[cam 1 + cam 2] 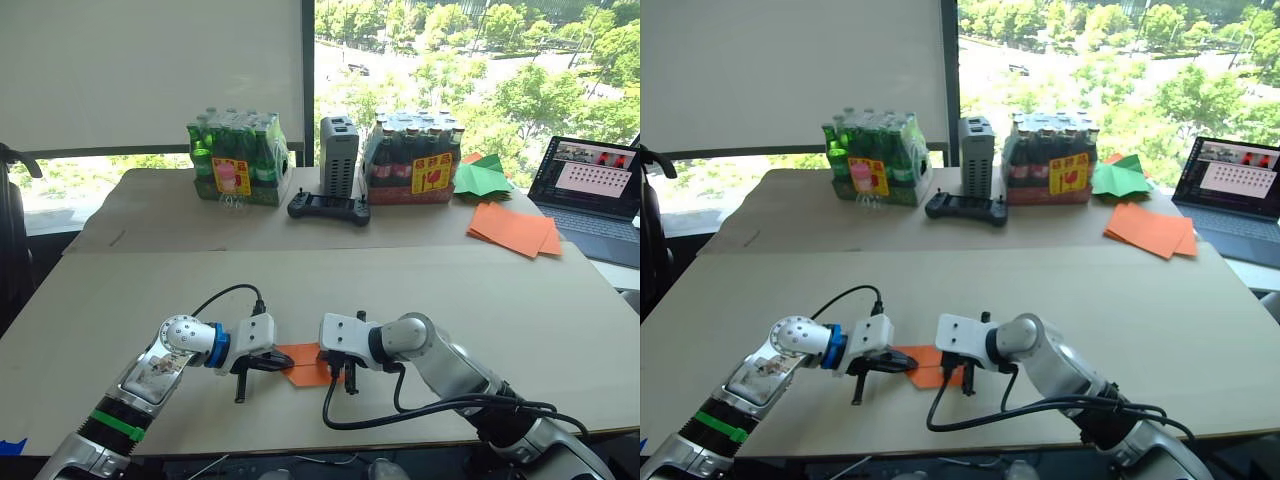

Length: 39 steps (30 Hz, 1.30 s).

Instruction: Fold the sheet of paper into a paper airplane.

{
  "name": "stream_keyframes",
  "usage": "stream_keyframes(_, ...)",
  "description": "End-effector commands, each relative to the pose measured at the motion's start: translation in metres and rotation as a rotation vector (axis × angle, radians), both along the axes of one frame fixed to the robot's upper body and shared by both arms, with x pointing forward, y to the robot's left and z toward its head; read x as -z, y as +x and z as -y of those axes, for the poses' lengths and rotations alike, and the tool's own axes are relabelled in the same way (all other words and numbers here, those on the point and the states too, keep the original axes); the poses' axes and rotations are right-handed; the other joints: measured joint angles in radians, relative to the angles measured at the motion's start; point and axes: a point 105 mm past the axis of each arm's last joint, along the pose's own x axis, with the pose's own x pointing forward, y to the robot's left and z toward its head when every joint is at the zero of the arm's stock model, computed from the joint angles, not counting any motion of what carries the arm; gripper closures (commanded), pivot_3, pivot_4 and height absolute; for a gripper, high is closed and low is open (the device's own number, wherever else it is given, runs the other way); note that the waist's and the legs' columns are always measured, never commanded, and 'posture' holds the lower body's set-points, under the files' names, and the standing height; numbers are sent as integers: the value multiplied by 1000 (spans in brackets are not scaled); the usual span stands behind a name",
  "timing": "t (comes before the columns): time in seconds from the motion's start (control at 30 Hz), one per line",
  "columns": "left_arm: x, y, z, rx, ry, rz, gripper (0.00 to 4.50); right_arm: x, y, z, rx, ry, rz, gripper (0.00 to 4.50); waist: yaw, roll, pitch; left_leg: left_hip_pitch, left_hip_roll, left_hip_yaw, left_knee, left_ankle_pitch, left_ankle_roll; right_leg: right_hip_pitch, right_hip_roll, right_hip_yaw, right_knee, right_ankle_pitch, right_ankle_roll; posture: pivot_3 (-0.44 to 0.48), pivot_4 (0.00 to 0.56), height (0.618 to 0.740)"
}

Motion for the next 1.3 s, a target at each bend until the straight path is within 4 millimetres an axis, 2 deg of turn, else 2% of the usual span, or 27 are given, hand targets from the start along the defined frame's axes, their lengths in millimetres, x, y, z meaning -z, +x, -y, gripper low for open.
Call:
stream_keyframes(0.03,12,0,-7,-26,46,-35,4500,17,-5,8,47,-23,-74,4467,0,0,0,0,0,0,0,0,0,0,0,0,0,0,0,0,150,699)
stream_keyframes(0.17,12,1,-3,-24,36,-39,4500,-5,-7,-13,-6,86,-39,4467,-5,0,0,0,0,0,0,0,0,-1,0,0,0,0,0,0,150,699)
stream_keyframes(0.3,13,2,-2,-27,34,-42,4500,-7,-7,-17,-10,96,-34,4467,-6,0,0,-1,1,0,0,0,0,-2,1,0,1,0,0,0,150,699)
stream_keyframes(0.8,25,-4,-8,-45,90,-103,4500,30,-8,8,35,-98,-97,4467,-5,1,0,0,0,0,-1,-1,0,-1,0,0,0,-1,0,0,150,699)
stream_keyframes(1.3,25,-4,-8,-41,94,-104,4500,32,-7,28,95,-128,-115,4467,-3,3,-2,0,0,-1,-1,-1,0,0,0,0,-1,-2,2,0,150,699)
